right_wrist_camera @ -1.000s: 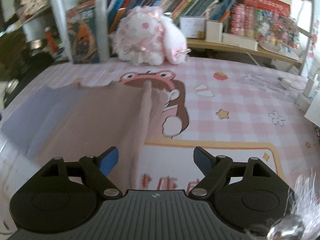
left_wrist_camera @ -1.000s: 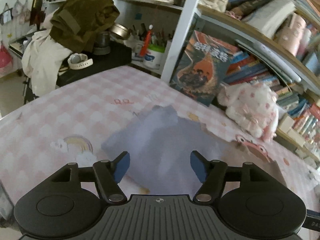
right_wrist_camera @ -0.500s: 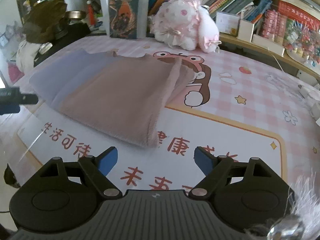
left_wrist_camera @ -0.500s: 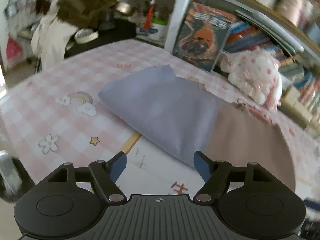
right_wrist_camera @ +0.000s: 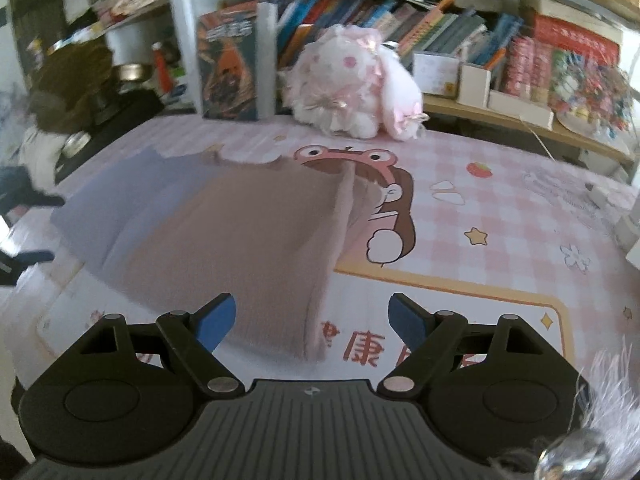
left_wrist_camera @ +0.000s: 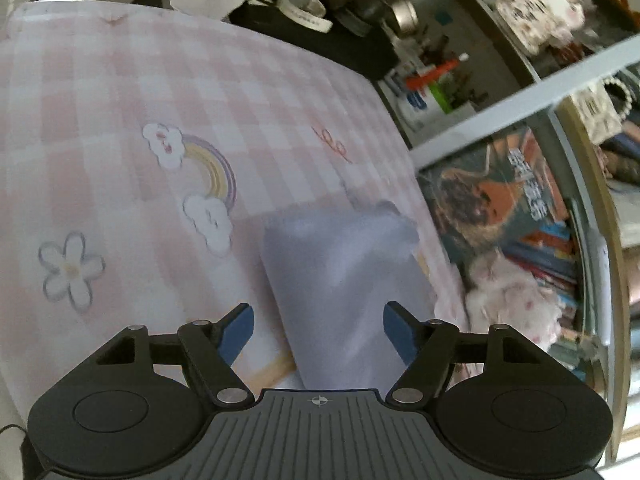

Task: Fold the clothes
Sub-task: 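Grasp the tan edge with the right gripper while the left gripper grasps the lavender edge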

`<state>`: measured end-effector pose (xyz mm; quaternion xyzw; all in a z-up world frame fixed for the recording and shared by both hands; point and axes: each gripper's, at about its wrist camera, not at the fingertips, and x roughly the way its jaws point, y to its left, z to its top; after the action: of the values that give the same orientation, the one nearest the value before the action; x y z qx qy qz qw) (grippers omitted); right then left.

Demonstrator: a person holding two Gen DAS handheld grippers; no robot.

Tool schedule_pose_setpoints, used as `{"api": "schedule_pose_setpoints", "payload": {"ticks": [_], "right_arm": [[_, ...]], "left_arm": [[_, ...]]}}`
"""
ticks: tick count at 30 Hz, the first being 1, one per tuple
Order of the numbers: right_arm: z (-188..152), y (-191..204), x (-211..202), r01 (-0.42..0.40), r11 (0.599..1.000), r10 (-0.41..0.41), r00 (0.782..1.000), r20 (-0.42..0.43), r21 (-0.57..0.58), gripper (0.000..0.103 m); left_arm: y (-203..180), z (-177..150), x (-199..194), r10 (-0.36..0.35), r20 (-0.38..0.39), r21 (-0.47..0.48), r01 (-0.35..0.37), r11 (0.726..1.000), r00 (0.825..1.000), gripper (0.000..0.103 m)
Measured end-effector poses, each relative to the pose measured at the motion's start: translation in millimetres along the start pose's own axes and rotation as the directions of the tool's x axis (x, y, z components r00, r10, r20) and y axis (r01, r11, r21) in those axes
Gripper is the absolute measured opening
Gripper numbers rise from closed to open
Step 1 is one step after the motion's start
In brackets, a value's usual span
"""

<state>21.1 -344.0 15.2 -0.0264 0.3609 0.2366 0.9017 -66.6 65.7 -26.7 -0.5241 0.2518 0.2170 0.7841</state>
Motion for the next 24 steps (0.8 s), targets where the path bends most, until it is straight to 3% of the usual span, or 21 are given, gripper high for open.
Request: {"api": "schedule_pose_setpoints", "payload": {"ticks": [5,10,16,17,19,21,22,24], "right_arm": [[7,-6,15,0.043,0.994,-0.039,0.999,-0.037,0.102,0.080],[6,-9,31,0.078,0.982,-0.060,0.992,-0.110,0.173,0.055],[2,-5,43,0.074,0.974,-0.039,0.986,-0.164,0.215,0.041],[1,-4,44,0.071,0.973,-0.034,0.985,-0.171,0.220,0.037],[1,-1,48,0.066,0.972,-0.025,0.983,-0.183,0.225,0.034],[1,3,50,0.074,0.974,-0.033,0.982,-0.185,0.216,0.033],[1,4,51,0.076,0.975,-0.037,0.982,-0.186,0.211,0.033],[1,7,52,0.082,0.976,-0.044,0.981,-0.187,0.201,0.032]], "left_arm": [[6,13,8,-0.002,-0.002,-0.001,0.002,1.000,1.000,0.071],[12,21,20,-0.003,-0.024,-0.022,0.003,1.000,1.000,0.070],[16,29,28,-0.020,-0.040,-0.041,0.019,0.999,0.999,0.065],[17,30,29,-0.023,-0.043,-0.043,0.022,0.999,0.999,0.062],[18,30,33,-0.030,-0.062,-0.045,0.027,0.999,0.998,0.041],[17,29,37,-0.028,-0.080,-0.025,0.026,0.999,0.996,0.032],[14,27,38,-0.023,-0.082,0.003,0.023,1.000,0.996,0.021],[1,22,33,-0.022,-0.051,0.109,0.027,0.994,0.998,0.013]]}}
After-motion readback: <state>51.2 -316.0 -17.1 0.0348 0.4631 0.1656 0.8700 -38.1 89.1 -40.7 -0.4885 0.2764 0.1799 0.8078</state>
